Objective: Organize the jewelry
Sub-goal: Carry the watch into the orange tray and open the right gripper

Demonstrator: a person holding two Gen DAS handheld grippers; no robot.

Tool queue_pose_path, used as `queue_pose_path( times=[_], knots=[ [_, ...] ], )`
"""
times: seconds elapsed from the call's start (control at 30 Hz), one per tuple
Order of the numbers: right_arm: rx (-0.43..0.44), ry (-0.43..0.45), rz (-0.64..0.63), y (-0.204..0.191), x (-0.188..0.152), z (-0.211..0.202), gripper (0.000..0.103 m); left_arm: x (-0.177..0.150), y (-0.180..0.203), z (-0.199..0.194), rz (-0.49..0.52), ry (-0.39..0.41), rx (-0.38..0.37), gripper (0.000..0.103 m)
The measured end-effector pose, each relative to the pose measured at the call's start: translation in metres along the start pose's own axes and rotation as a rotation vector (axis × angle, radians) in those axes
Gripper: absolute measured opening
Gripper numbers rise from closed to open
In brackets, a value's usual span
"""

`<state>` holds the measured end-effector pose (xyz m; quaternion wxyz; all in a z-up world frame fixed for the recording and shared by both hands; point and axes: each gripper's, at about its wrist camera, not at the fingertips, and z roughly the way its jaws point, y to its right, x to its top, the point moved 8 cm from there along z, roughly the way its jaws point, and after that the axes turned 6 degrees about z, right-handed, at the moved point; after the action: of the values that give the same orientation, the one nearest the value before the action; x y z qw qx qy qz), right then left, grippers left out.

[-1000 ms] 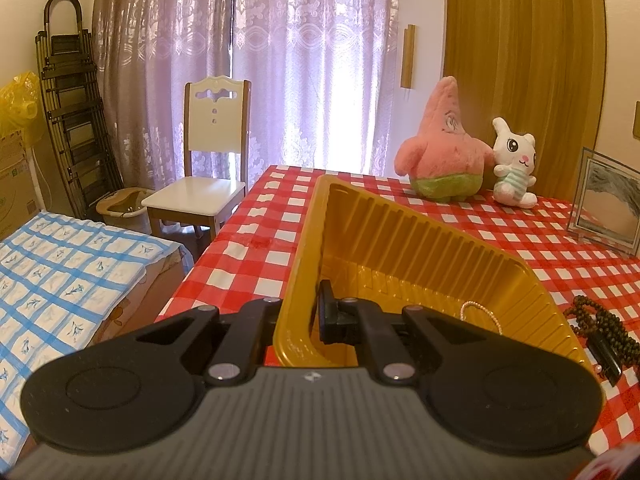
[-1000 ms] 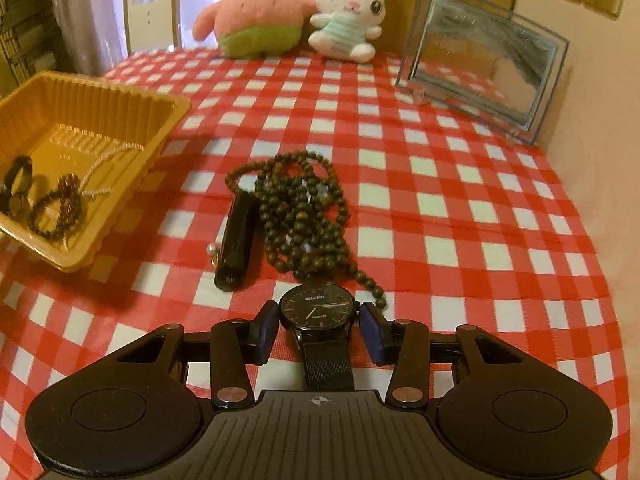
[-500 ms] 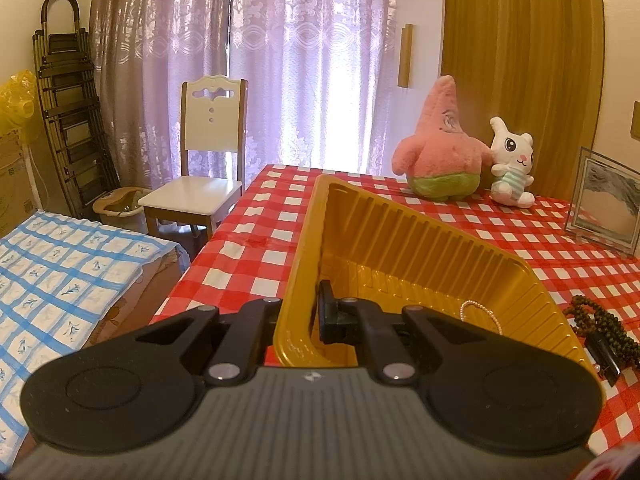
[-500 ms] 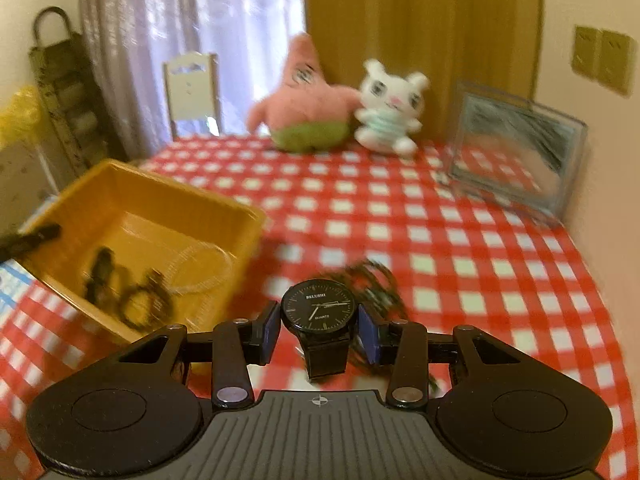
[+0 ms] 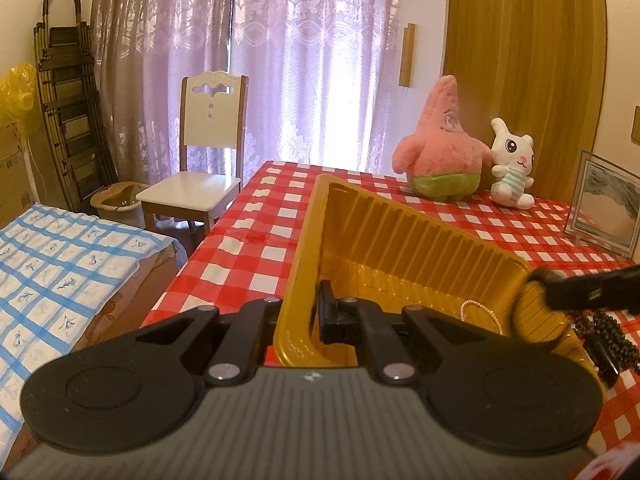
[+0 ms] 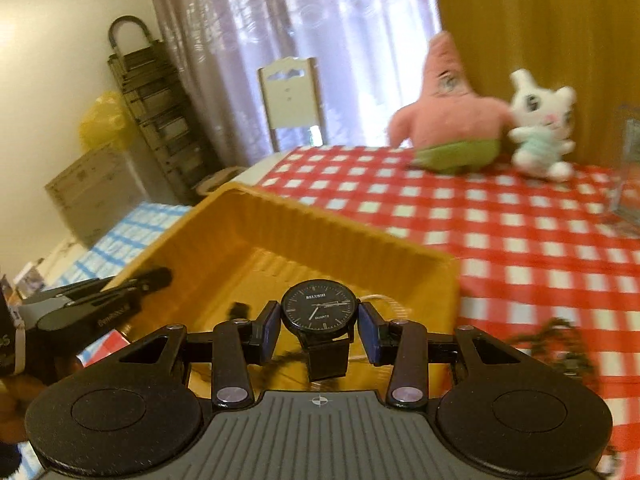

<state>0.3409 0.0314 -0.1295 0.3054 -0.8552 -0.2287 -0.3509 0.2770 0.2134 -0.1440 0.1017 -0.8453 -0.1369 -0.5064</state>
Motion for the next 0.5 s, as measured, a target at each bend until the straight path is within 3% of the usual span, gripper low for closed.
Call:
queue_pose_path(
  times=[0.17, 0.5],
  knots=[
    [-0.032, -0.106, -0.007, -0.002, -0.02, 0.034, 0.042, 0.0, -0.001, 0.001, -0.003, -0.001, -0.005, 0.006],
    [-0.093, -0.253, -0.024, 0.008, -0.034, 0.047, 0.042, 0.001, -0.001, 0.005, -0.009, -0.005, -0.018, 0.007]
  ],
)
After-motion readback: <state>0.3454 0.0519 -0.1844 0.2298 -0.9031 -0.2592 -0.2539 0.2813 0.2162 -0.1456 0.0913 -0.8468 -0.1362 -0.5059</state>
